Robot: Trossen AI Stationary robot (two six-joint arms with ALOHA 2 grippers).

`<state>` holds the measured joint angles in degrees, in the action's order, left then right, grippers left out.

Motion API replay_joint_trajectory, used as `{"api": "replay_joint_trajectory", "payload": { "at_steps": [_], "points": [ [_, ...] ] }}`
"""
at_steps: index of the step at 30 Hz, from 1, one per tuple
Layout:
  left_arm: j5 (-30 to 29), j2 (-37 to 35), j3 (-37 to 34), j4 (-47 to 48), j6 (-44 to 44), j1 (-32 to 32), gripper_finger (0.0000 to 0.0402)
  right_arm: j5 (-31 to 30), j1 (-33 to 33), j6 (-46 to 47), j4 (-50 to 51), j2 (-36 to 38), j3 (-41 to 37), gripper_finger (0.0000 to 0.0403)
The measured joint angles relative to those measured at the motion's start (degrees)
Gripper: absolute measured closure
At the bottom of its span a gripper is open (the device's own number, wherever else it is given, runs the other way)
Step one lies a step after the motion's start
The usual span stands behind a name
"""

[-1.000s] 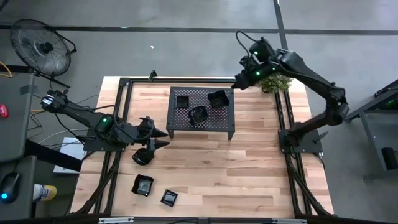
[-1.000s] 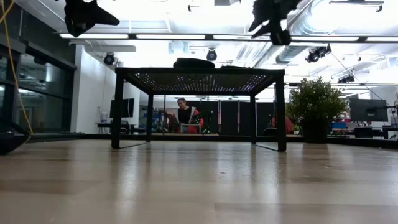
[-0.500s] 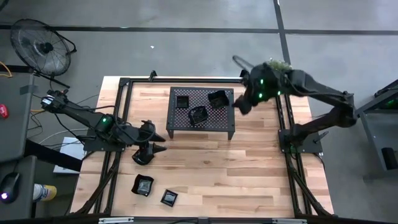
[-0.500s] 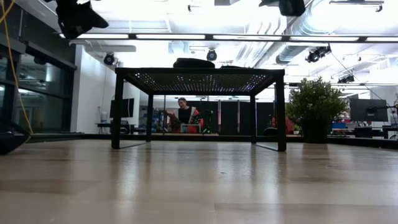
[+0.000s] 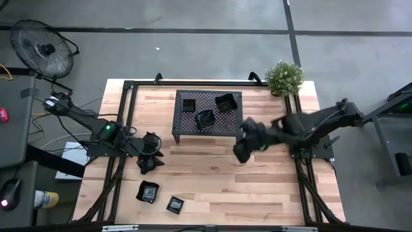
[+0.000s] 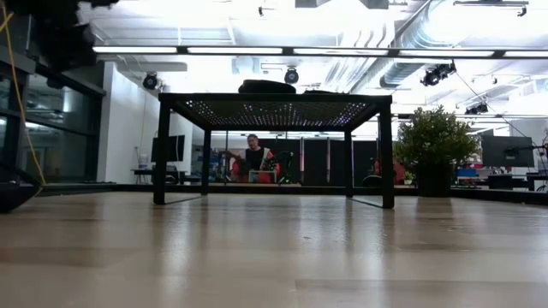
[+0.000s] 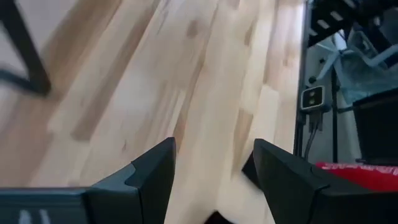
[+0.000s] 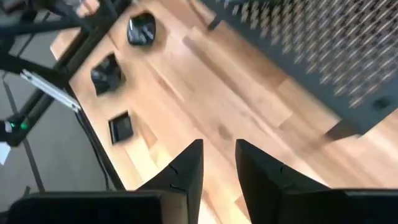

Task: Pick & Place Mini shaped plates
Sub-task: Stack the black distorted plate on top of the black distorted plates on the shelf

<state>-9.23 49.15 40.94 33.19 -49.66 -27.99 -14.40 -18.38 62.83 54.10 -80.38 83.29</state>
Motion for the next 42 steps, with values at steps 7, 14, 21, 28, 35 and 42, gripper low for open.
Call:
{"api": "replay_joint_trajectory", "payload": {
  "at_steps": [7, 14, 21, 28, 35, 42],
  "points": [
    [-0.57, -0.13, -3.39, 0.93, -15.59, -7.75, 0.0189, -1.76, -6.08, 0.49, -16.71, 0.2, -13.7, 0.0276],
    [-1.53, 0.21, -4.23, 5.02, -39.71, -15.12, 0.0189, 0.01, -8.64, -4.05, -35.34, 0.24, -25.44, 0.0258],
    [-1.23, 5.73, -4.27, 6.01, -60.67, -21.25, 0.0189, 1.6, -8.66, -8.46, -41.34, 0.3, -31.02, 0.0257],
    [7.41, 14.39, -3.73, 5.95, -72.4, -23.9, 0.0189, 6.13, -7.05, -15.49, -41.74, 0.33, -31.72, 0.0258],
    [9.2, 19.34, -1.54, 5.84, -75.59, -23.82, 0.0189, 8.99, -6.07, -20.15, -41.9, 0.33, -31.72, 0.0257],
    [17.71, 24.97, -1.52, 5.29, -75.42, -23.84, 0.0189, 9.95, -6.0, -21.96, -41.98, 0.33, -31.72, 0.0256]
  ]
}}
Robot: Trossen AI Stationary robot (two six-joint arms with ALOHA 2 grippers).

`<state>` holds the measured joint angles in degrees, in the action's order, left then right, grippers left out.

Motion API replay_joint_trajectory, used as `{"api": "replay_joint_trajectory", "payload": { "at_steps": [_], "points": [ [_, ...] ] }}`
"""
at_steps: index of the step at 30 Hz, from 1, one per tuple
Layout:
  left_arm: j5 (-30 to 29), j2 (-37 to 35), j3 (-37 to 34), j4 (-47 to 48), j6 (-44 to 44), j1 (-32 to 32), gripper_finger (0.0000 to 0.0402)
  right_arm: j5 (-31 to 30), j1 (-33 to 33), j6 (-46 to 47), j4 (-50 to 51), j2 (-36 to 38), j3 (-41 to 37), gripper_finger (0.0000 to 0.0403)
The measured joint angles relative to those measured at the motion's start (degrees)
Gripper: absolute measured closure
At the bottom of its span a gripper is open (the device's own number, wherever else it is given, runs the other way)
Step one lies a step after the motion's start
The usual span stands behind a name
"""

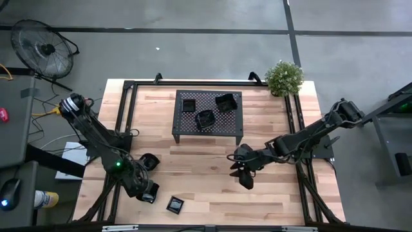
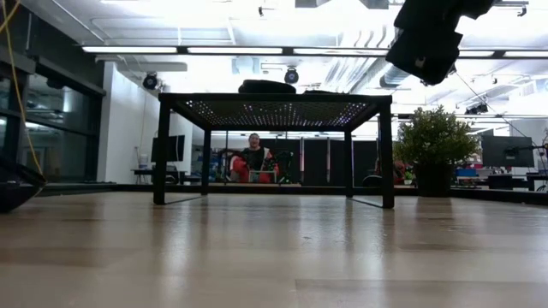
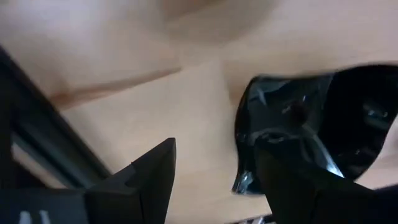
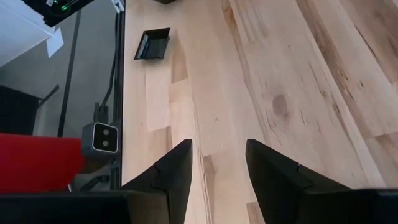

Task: Pick & Place Mini shaped plates
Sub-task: Stack the black distorted plate on top of the black distorted plates on the shelf

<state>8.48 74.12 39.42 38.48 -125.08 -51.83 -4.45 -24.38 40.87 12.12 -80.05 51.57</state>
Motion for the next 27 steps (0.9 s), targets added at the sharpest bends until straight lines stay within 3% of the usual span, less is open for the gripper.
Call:
{"api": "replay_joint_trajectory", "payload": {
  "at_steps": [7, 17, 27],
  "points": [
    [-4.15, 0.34, 0.0, -1.75, -1.15, 0.07, 0.0194, 0.58, 0.0, -0.8, 0.0, 0.0, 0.0, 0.026],
    [-4.63, 0.84, 0.0, -1.88, -0.13, 0.07, 0.0271, 0.71, 0.0, -0.86, 0.0, 0.0, 0.02, 0.0261],
    [-5.58, 0.82, -0.59, -1.93, 0.31, 0.04, 0.0277, 1.0, 0.0, -0.84, -1.29, 0.0, 0.02, 0.026]
  ]
}}
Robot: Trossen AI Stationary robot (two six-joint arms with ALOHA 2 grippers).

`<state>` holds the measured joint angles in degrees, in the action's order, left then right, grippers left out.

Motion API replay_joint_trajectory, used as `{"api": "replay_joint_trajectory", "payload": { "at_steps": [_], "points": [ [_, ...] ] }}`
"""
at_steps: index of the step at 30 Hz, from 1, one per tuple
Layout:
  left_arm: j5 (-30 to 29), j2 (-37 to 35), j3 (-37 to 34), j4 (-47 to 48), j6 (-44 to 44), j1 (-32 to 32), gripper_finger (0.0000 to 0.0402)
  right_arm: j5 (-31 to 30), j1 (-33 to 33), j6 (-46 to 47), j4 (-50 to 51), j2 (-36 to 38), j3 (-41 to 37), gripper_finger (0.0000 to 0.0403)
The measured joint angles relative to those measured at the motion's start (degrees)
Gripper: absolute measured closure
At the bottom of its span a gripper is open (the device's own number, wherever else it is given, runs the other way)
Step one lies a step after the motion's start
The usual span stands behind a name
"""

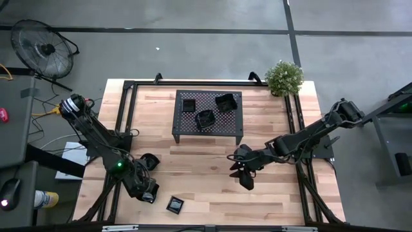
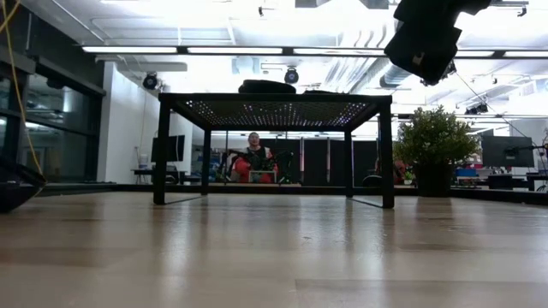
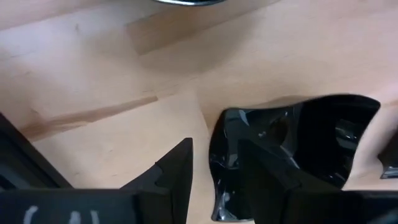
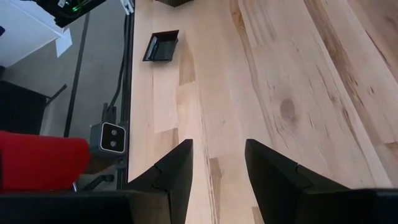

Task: Pick & Place Mini shaped plates
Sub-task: Stack the black distorted plate on top of the black distorted plates on the shelf

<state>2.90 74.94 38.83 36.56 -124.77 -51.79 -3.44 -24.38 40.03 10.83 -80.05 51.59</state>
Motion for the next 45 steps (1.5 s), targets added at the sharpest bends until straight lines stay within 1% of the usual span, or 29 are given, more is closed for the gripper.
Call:
{"api": "replay_joint_trajectory", "payload": {
  "at_steps": [23, 32, 34, 37, 45],
  "points": [
    [0.77, 0.06, -0.37, -0.09, 0.0, 0.0, 0.0277, 0.0, 0.0, 0.0, 0.0, 0.0, 0.07, 0.0261],
    [1.47, 3.54, -0.39, -2.56, 0.0, 0.0, 0.0279, 0.0, 0.0, 0.0, 0.0, 0.0, 0.07, 0.0261],
    [1.46, 3.61, -0.39, -2.51, 0.0, 0.0, 0.0286, 0.01, 0.0, 0.0, -0.01, 0.0, 0.07, 0.0261],
    [1.44, 3.61, -0.39, -2.72, 0.0, 0.0, 0.0309, 0.13, 0.0, 0.0, -0.02, 0.0, 0.07, 0.0261],
    [1.99, 3.55, -0.39, -3.58, 0.0, 0.02, 0.039, 0.34, 0.0, 0.31, -0.22, 0.0, 0.07, 0.0261]
  ]
}}
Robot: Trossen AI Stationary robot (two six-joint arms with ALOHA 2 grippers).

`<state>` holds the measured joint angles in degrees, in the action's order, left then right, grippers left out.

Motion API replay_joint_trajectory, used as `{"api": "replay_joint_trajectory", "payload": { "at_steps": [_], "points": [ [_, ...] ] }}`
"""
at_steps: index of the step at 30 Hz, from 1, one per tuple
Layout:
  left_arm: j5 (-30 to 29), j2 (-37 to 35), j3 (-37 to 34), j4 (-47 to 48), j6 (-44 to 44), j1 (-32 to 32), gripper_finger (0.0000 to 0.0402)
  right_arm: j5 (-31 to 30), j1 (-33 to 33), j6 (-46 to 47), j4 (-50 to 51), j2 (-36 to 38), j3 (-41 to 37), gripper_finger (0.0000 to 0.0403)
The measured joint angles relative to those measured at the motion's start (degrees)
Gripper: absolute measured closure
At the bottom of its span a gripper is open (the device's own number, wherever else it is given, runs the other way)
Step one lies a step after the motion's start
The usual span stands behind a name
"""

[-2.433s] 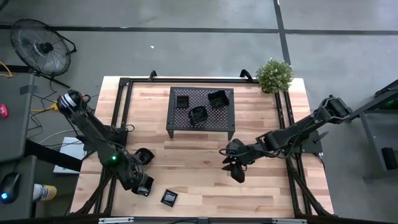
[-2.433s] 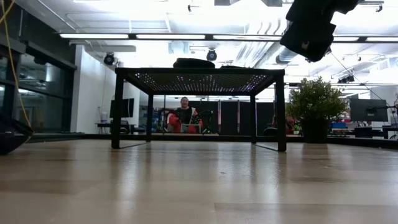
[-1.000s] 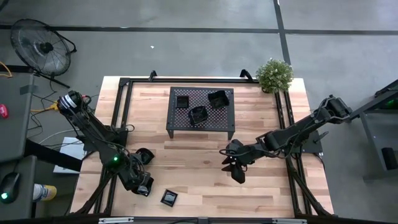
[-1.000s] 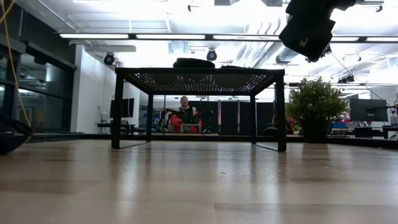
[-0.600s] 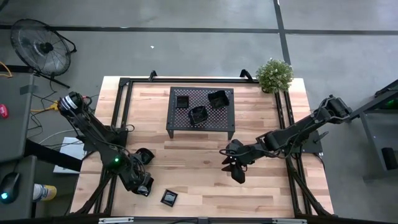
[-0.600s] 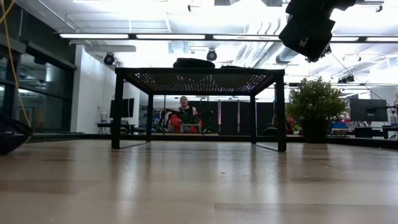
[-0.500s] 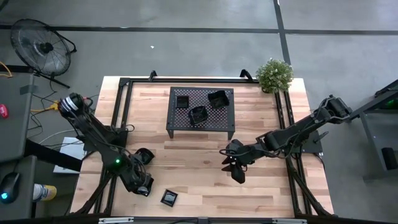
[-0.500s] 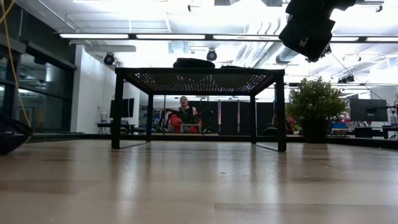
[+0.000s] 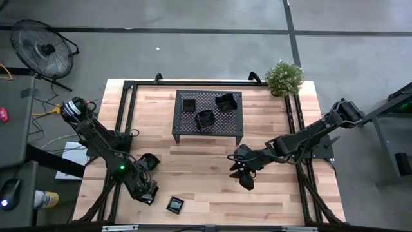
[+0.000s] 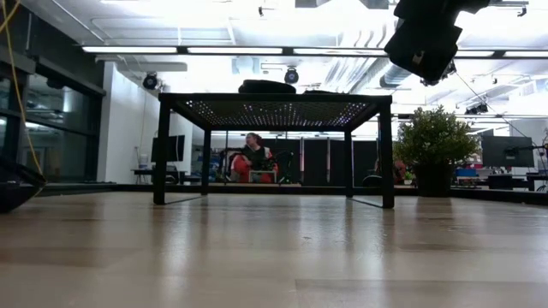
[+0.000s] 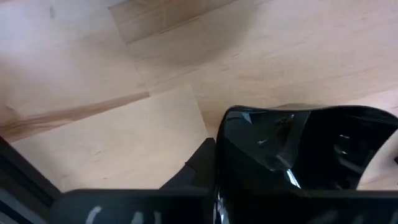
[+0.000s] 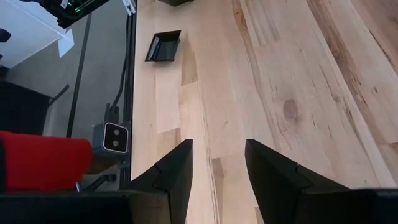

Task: Pick & Place Mini shaped plates
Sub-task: Stack the black distorted plate on top of the black distorted plates on the shelf

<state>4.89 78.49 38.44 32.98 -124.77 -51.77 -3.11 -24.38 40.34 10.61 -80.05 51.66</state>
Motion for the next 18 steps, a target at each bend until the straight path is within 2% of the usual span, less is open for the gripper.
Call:
{"api": "replay_joint_trajectory", "payload": {
  "at_steps": [7, 18],
  "points": [
    [-0.19, -0.01, 0.0, -0.63, 0.0, -0.01, 0.0399, 0.1, 0.0, 0.11, -0.2, 0.0, 0.0, 0.0261],
    [-6.18, 0.01, 0.84, -3.69, 0.0, -0.02, 0.0401, 0.11, 0.0, 0.65, -0.17, 0.0, 0.0, 0.0261]
  ]
}}
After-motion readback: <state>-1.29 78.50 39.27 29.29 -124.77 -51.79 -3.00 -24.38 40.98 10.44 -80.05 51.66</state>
